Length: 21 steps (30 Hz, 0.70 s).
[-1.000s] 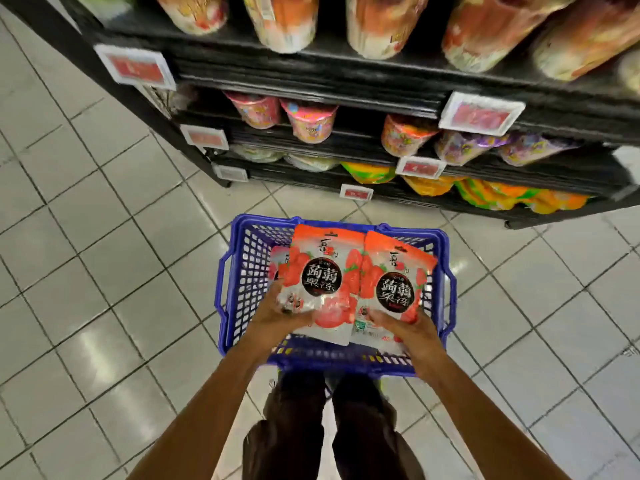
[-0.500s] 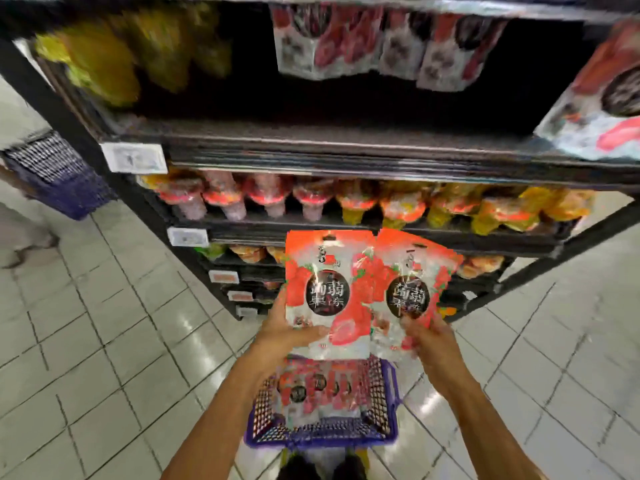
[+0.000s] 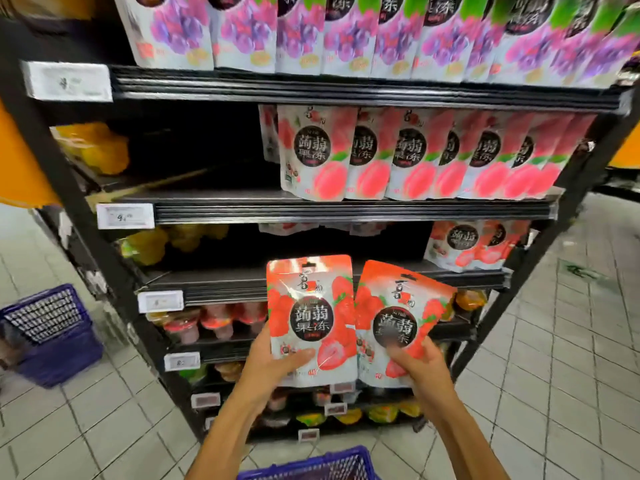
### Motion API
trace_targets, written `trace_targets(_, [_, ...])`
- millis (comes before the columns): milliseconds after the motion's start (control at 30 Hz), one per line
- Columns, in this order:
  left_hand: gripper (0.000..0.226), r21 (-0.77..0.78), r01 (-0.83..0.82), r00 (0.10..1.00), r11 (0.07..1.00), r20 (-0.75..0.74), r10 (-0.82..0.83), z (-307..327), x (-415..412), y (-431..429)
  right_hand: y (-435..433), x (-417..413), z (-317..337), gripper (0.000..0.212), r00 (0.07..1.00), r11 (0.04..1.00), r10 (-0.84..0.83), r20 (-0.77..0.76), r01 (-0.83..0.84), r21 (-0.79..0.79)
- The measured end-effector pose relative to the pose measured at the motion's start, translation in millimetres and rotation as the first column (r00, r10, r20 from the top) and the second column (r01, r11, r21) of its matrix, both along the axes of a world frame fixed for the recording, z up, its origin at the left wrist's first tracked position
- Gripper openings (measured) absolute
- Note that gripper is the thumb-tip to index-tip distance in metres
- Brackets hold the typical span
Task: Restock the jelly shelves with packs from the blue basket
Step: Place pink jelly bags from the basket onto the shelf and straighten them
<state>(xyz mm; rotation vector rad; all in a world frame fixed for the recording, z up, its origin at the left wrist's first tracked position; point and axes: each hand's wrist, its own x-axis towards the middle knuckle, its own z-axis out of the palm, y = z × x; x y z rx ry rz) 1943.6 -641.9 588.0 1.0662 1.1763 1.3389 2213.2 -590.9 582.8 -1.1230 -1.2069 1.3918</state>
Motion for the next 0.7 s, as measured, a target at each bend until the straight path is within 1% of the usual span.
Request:
trace_targets(133, [0.065,0.052,0.03,0.999,0.998,-0.031,-0.029,16.3,-0.3,4.6,-8.0,6.4,15.2,0.058,0.997,0.996,-0.081,0.001,0.081,0.045])
trace_targets(233, [0.064,0.052,0.051,0.998,0.997,-0.044,-0.049,20.0,5.3,8.8,-10.6,16.6,18.6,0.056,0.99,0.989,-0.14,0.023,0.139,0.052])
trace_targets(433, [0.063,0.051,0.101,0.993,0.994,-0.071,-0.098,7.8,25.3,26.2,-1.5,40.4,17.7,0.072,0.98,0.981,-0.196,-0.015,0.196,0.007])
trace_targets(567, [0.066,0.042,0.101,0.992,0.994,-0.084,-0.097,0.7,44.8,42.5,13.5,58.2,16.7,0.068,0.976,0.976,-0.216,-0.015,0.215,-0.011])
trace_targets(700, [0.068,0.02,0.072,0.994,0.997,-0.078,-0.07,-3.1,68.6,60.4,36.3,81.7,15.1,0.052,0.977,0.977,-0.212,0.008,0.212,0.005])
